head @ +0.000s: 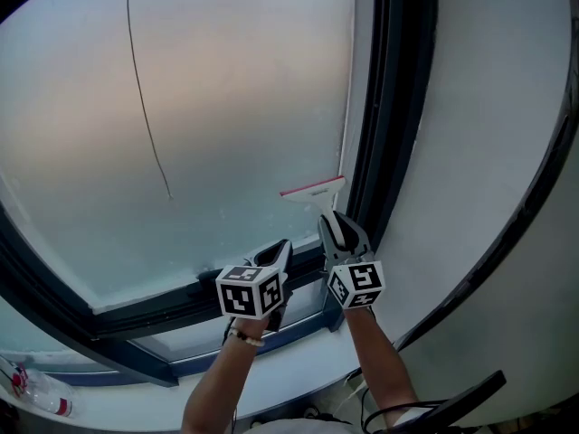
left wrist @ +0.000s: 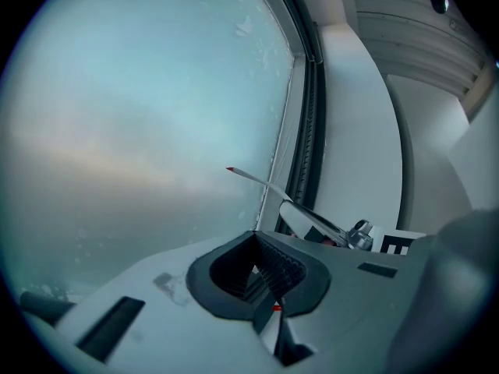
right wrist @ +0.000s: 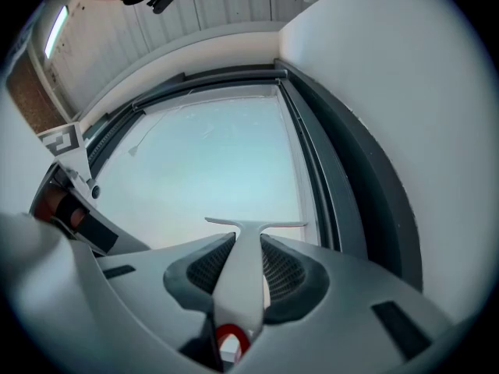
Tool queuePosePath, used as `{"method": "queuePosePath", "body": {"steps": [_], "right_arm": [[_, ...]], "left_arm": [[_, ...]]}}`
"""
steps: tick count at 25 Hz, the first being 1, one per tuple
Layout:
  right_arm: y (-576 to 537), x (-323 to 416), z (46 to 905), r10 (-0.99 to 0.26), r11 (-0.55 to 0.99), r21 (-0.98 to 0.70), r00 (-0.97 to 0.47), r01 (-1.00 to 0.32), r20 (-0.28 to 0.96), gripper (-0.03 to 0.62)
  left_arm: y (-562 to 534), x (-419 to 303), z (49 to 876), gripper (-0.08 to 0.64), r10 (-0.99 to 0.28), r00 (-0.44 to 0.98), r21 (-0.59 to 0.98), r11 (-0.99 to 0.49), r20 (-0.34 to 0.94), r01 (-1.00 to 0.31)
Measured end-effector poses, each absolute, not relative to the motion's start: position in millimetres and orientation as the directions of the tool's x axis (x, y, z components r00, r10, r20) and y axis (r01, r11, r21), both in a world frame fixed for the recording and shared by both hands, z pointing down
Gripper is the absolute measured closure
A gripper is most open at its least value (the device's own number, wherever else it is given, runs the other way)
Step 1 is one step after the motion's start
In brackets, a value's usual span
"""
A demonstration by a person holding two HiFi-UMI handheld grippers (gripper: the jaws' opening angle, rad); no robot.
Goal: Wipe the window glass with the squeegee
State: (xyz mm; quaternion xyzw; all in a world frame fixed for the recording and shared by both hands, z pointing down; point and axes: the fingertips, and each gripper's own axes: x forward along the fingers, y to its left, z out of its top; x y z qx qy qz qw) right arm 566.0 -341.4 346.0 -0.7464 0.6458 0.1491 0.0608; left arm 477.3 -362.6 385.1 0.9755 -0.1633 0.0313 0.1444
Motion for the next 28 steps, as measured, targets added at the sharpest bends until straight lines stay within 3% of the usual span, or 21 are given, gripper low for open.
{"method": "queuePosePath", "body": {"steps": [9, 28], "right_arm": [[-340, 569, 388, -0.954, -0.153, 0.092, 0.122, -0.984, -0.275, 0.508], [-337, 570, 514, -0.988, -0.138, 0.064, 0.133, -0.988, -0.075, 0.508]], "left_arm": [[-361, 468, 427, 0.560, -0.319, 0.934, 0.319, -0.879, 0.160, -0.355], [-353, 461, 505, 0.560, -0.318, 0.907, 0.395, -0.823, 0.276, -0.409]]}}
